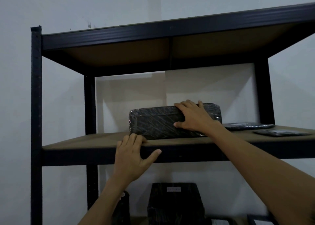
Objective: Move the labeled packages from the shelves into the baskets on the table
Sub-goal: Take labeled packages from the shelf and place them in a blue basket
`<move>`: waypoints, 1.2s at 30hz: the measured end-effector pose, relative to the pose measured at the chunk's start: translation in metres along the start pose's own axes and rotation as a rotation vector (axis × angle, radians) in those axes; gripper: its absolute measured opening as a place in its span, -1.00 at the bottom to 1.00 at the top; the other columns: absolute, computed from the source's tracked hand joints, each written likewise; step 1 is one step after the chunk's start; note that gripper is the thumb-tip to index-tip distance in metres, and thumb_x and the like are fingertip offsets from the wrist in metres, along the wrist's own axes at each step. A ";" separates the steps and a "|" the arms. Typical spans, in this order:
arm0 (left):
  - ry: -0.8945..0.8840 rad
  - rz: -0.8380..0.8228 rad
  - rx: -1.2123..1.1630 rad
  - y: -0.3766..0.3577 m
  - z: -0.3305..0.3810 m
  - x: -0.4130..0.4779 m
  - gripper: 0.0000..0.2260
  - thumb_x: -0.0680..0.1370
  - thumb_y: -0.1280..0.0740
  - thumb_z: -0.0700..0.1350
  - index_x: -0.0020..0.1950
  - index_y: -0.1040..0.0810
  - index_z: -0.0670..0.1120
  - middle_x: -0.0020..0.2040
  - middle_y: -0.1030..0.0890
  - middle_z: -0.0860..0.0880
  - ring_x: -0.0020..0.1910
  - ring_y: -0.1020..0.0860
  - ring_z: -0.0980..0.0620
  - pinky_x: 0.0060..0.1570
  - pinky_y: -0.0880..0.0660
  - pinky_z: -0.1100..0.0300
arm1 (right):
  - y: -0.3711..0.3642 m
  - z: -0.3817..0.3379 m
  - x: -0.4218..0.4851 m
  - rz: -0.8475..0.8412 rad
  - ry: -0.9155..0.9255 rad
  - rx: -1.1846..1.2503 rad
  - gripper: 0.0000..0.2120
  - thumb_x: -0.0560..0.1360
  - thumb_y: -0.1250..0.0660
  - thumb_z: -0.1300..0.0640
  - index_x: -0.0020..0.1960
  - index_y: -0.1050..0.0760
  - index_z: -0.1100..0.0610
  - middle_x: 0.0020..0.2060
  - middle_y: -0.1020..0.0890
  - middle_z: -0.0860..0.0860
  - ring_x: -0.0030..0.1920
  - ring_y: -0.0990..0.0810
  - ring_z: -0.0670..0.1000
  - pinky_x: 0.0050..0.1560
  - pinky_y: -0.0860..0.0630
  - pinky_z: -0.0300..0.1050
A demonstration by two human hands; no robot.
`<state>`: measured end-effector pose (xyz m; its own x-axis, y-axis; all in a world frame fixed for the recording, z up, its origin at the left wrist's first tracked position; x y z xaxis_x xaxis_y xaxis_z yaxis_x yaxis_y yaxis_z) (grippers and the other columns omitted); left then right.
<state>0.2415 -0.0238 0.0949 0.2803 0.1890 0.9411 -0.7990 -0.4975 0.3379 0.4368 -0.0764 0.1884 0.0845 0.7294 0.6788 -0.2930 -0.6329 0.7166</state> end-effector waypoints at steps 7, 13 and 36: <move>0.034 0.025 0.017 0.000 0.001 0.001 -0.50 0.42 -0.12 0.44 -0.12 -0.45 0.01 -0.17 -0.42 0.08 -0.15 -0.40 0.05 -0.10 -0.31 0.11 | 0.002 -0.006 -0.024 0.026 0.008 0.026 -0.18 0.47 -0.29 -0.17 0.53 0.11 0.02 0.54 0.04 0.09 0.53 0.12 0.07 0.47 0.17 0.26; 0.011 0.022 0.021 -0.006 0.025 0.007 -0.50 0.43 -0.12 0.41 -0.14 -0.46 -0.03 -0.18 -0.45 0.03 -0.16 -0.41 0.00 -0.10 -0.31 0.09 | 0.005 -0.005 -0.068 0.051 0.034 0.018 -0.35 0.55 -0.15 -0.19 0.52 0.01 0.00 0.54 0.00 0.06 0.53 0.10 0.03 0.48 0.21 0.20; 0.071 -0.237 -0.097 -0.109 0.294 0.050 -0.54 0.51 -0.11 0.32 -0.02 -0.53 -0.04 0.01 -0.57 0.01 0.06 -0.47 -0.03 0.09 -0.28 0.02 | 0.057 0.252 -0.249 0.078 -0.119 0.152 -0.41 0.52 -0.05 -0.28 0.38 -0.31 0.08 0.36 -0.40 0.07 0.30 -0.42 0.10 0.29 -0.33 0.00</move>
<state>0.4992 -0.2090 0.1081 0.4304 0.3509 0.8317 -0.7638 -0.3495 0.5427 0.6394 -0.3591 0.1006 0.1814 0.6468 0.7407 -0.1565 -0.7246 0.6711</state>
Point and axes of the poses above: each hand's wrist, its own x-axis towards the middle knuckle, its own y-axis out of the back of the hand, z = x × y, the point moved 9 cm from there along x, towards the middle knuckle
